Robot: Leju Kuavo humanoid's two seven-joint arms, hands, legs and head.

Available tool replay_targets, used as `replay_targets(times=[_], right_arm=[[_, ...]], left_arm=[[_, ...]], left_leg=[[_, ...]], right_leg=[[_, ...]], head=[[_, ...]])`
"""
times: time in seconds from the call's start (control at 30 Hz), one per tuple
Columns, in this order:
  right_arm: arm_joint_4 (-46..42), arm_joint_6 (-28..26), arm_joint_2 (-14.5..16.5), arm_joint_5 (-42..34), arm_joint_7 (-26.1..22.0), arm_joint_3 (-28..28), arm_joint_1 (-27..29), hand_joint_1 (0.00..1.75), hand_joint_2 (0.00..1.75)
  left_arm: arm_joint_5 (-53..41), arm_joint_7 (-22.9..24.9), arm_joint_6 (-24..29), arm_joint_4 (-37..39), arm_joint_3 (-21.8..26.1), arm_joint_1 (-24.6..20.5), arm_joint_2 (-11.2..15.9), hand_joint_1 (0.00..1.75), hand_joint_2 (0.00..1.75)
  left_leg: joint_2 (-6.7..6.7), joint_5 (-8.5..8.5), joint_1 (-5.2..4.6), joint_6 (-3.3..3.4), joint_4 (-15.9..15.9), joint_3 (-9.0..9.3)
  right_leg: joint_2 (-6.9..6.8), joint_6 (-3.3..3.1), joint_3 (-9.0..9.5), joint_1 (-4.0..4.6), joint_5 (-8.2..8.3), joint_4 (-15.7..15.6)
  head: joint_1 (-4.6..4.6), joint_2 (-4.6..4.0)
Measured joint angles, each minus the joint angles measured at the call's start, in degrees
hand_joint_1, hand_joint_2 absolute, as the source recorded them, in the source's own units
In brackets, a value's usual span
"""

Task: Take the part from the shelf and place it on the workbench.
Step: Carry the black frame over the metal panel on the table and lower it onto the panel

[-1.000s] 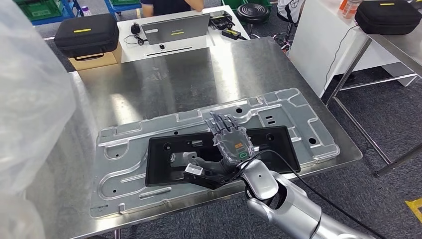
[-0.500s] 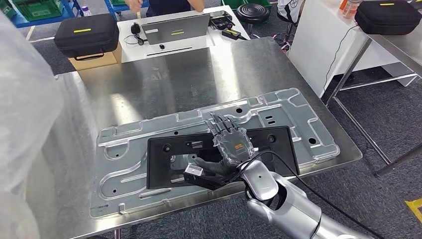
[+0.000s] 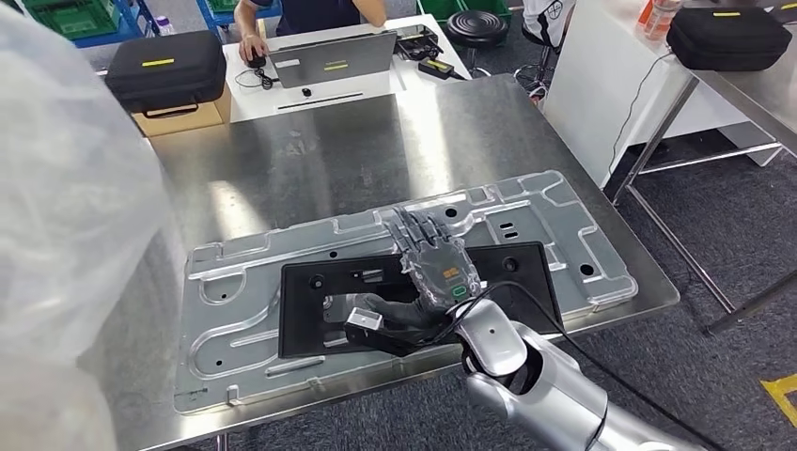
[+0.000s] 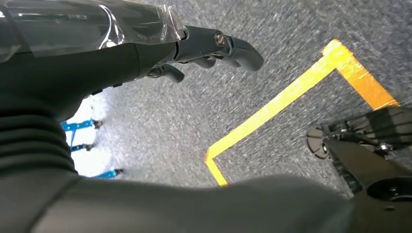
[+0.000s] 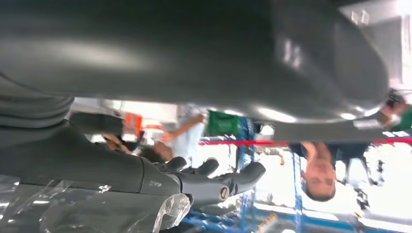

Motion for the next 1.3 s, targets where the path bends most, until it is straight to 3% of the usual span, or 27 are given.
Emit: replay_targets(times=[0.07,0.1,0.13,0.2,0.23,0.27,0.3,0.37,0.43,0.47,0.53,0.6,0.63,0.67,0.73,0.77,0.8,0.87,0.93,1.0,1.07,1.1,1.13,1.17,1.23,1.3], right_arm=[[-0.02,-0.02,-0.02,0.0,0.01,0.0,0.11,0.0,0.0],[-0.02,-0.02,-0.04,0.0,0.02,0.0,0.27,0.0,0.0],[-0.02,-0.02,-0.09,0.0,0.03,0.0,0.37,0.0,0.0],[-0.02,-0.02,-0.2,0.0,0.05,-0.01,0.36,0.0,0.0],[-0.04,-0.02,-0.2,0.0,0.09,0.01,0.32,0.0,0.0],[-0.15,-0.04,-0.21,0.0,0.1,-0.03,0.33,0.0,0.0],[-0.26,-0.06,-0.21,0.01,0.15,-0.07,0.36,0.0,0.0],[-0.46,-0.09,-0.26,0.02,0.21,-0.16,0.41,0.0,0.0],[-0.56,-0.09,-0.26,0.02,0.26,-0.2,0.37,0.0,0.0],[-0.64,-0.09,-0.27,0.02,0.25,-0.22,0.36,0.0,0.0],[-0.76,-0.08,-0.29,0.03,0.24,-0.31,0.4,0.0,0.0],[-0.78,-0.07,-0.3,0.03,0.24,-0.35,0.51,0.0,0.0],[-0.78,-0.07,-0.3,0.03,0.24,-0.35,0.54,0.0,0.0],[-0.79,-0.07,-0.3,0.03,0.24,-0.37,0.55,0.0,0.0],[-0.84,-0.07,-0.29,0.06,0.24,-0.43,0.49,0.0,0.0],[-0.88,-0.07,-0.31,0.13,0.26,-0.46,0.43,0.0,0.0],[-0.92,-0.07,-0.33,0.21,0.28,-0.49,0.39,0.0,0.0],[-1.05,-0.07,-0.34,0.34,0.32,-0.51,0.33,0.0,0.0],[-1.22,-0.06,-0.32,0.37,0.33,-0.56,0.31,0.0,0.0],[-1.31,-0.02,-0.39,0.39,0.33,-0.61,0.3,0.0,0.0],[-1.31,0.09,-0.48,0.39,0.37,-0.6,0.43,0.0,0.0],[-1.31,0.16,-0.52,0.38,0.38,-0.6,0.53,0.0,0.0],[-1.31,0.23,-0.54,0.37,0.4,-0.59,0.59,0.0,0.0],[-1.31,0.28,-0.55,0.37,0.44,-0.59,0.6,0.0,0.0],[-1.31,0.36,-0.56,0.36,0.57,-0.59,0.57,0.0,0.0],[-1.33,0.4,-0.56,0.34,0.71,-0.59,0.56,0.0,0.0]], left_arm=[[0.01,-0.04,0.01,0.0,-0.01,-0.05,-0.02,0.0,0.0],[0.01,-0.04,0.0,-0.01,-0.01,-0.03,-0.05,0.0,0.0],[0.01,-0.04,-0.01,-0.01,-0.01,0.02,-0.09,0.0,0.0],[-0.01,-0.04,-0.04,0.0,-0.02,0.1,-0.15,0.0,0.0],[-0.02,-0.04,-0.04,0.01,-0.03,0.05,-0.05,0.0,0.0],[-0.05,-0.03,-0.04,0.02,-0.03,-0.02,0.02,0.0,0.0],[-0.11,-0.03,-0.06,0.02,-0.04,-0.12,0.06,0.0,0.0],[-0.21,-0.03,-0.1,0.01,-0.07,-0.21,-0.04,0.0,0.0],[-0.25,-0.03,-0.11,0.0,-0.08,-0.24,-0.13,0.0,0.0],[-0.28,-0.03,-0.11,-0.01,-0.09,-0.32,-0.15,0.0,0.0],[-0.31,-0.03,-0.11,-0.01,-0.09,-0.6,-0.2,0.0,0.0],[-0.26,-0.02,-0.11,-0.01,-0.09,-0.82,-0.26,0.0,0.0],[-0.23,-0.02,-0.11,-0.01,-0.09,-0.85,-0.3,0.0,0.0],[-0.22,-0.02,-0.11,-0.01,-0.1,-0.85,-0.34,0.0,0.0],[-0.21,-0.02,-0.11,0.01,-0.1,-0.97,-0.35,0.0,0.0],[-0.21,-0.03,-0.11,-0.01,-0.1,-1.1,-0.4,0.0,0.0],[-0.21,-0.02,-0.11,-0.03,-0.1,-1.28,-0.43,0.0,0.0],[-0.2,0.06,-0.11,-0.07,-0.1,-1.53,-0.55,0.0,0.0],[-0.2,0.14,-0.11,-0.07,-0.1,-1.6,-0.72,0.0,0.0],[-0.2,0.15,-0.11,-0.07,-0.1,-1.69,-0.97,0.0,0.0],[-0.2,0.15,-0.11,-0.07,-0.1,-1.76,-1.17,0.0,0.0],[-0.2,0.15,-0.11,-0.07,-0.1,-1.75,-1.3,0.0,0.0],[-0.21,0.15,-0.11,-0.07,-0.1,-1.72,-1.42,0.0,0.0],[-0.21,0.15,-0.11,-0.07,-0.1,-1.71,-1.54,0.0,0.0],[-0.21,0.15,-0.11,-0.07,-0.1,-1.75,-1.73,0.0,0.0],[-0.21,0.16,-0.1,-0.07,-0.1,-1.89,-1.81,0.0,0.0]], left_leg=[[0.22,0.08,0.63,-0.12,-0.29,0.18],[0.24,-0.01,1.06,-0.49,-0.14,0.12],[0.22,-0.19,1.59,-1.05,0.15,0.0],[0.15,-1.09,2.78,-2.78,1.73,-0.56],[0.06,-1.75,3.17,-3.76,2.84,-1.12],[-0.02,-2.32,3.36,-4.65,3.95,-1.7],[-0.09,-2.67,3.35,-5.26,4.68,-2.19],[-0.14,-2.6,3.43,-5.68,4.92,-2.59],[1.19,-3.67,3.39,-5.36,6.63,-3.4],[2.08,-5.26,3.2,-5.05,9.33,-4.57],[3.3,-9.62,2.33,-4.2,17.93,-8.26],[3.4,-12.18,1.25,-3.14,24.33,-10.9],[3.4,-11.98,0.6,-2.33,24.42,-10.67],[3.4,-10.84,-0.14,-1.29,22.06,-9.21],[3.68,-8.04,-1.72,1.35,13.99,-4.54],[3.91,-7.06,-2.29,2.36,10.78,-2.87],[4.09,-6.53,-2.75,2.97,8.89,-2.01],[4.14,-5.81,-3.13,3.05,7.82,-1.99],[4.06,-4.52,-2.78,2.27,6.55,-1.77],[4.03,-3.12,-2.21,1.6,5.44,-1.9],[3.97,-2.41,-2.09,1.53,5.35,-2.65],[3.95,-2.15,-2.03,1.38,5.39,-3.05],[3.91,-1.92,-1.93,1.22,5.47,-3.42],[3.87,-1.72,-1.79,1.02,5.62,-3.78],[3.78,-1.54,-1.51,0.56,6.14,-4.41],[3.68,-1.49,-1.61,-0.05,6.86,-5.0]], right_leg=[[-0.04,0.98,-3.26,-0.72,-2.97,6.74],[-0.1,1.6,-4.13,-1.21,-3.21,8.37],[-0.17,2.27,-3.85,-1.73,-2.37,7.77],[-0.23,4.01,-0.52,-2.92,0.87,1.31],[0.09,4.53,0.9,-3.27,1.93,-1.45],[0.38,4.33,1.6,-3.48,2.37,-2.9],[0.64,3.71,1.44,-3.46,2.19,-2.89],[0.61,1.55,0.4,-3.18,2.04,-1.55],[0.24,0.37,-0.14,-2.84,2.24,-1.24],[-0.02,-0.08,-0.32,-2.6,2.4,-1.24],[-0.61,-0.65,-0.66,-1.89,2.7,-1.31],[-1.22,-1.12,-1.1,-0.93,2.98,-1.31],[-1.44,-1.37,-1.3,-0.38,3.14,-1.32],[-1.61,-1.62,-1.45,0.14,3.3,-1.33],[-1.9,-2.01,-1.57,0.89,3.67,-1.45],[-2.04,-2.04,-1.57,1.02,3.88,-1.57],[-2.17,-1.93,-1.58,0.96,4.12,-1.69],[-2.37,-1.4,-1.6,0.69,4.64,-2.0],[-2.16,-0.77,-1.93,0.59,4.33,-1.6],[-1.56,-0.16,-3.61,0.56,1.03,2.54],[-1.24,0.41,-6.19,0.36,-3.44,9.84],[-1.23,0.65,-6.87,0.21,-4.59,12.39],[-1.24,0.87,-6.53,0.06,-4.64,12.88],[-1.24,1.1,-4.98,-0.1,-3.7,10.99],[-1.12,1.53,-0.08,-0.46,-1.1,3.33],[-0.78,1.02,2.95,-0.56,0.32,-2.06]], head=[[0.1,0.0],[0.13,0.0],[0.15,0.0],[0.21,0.0],[0.43,0.0],[0.62,0.01],[0.68,0.01],[0.5,0.02],[0.26,0.02],[0.2,0.02],[0.08,0.02],[0.02,0.02],[0.02,0.02],[0.02,0.02],[0.08,0.02],[0.15,0.02],[0.2,0.02],[0.21,0.02],[0.16,0.02],[0.22,0.02],[0.3,0.02],[0.31,0.02],[0.31,0.02],[0.31,0.02],[0.34,0.02],[0.37,0.02]])
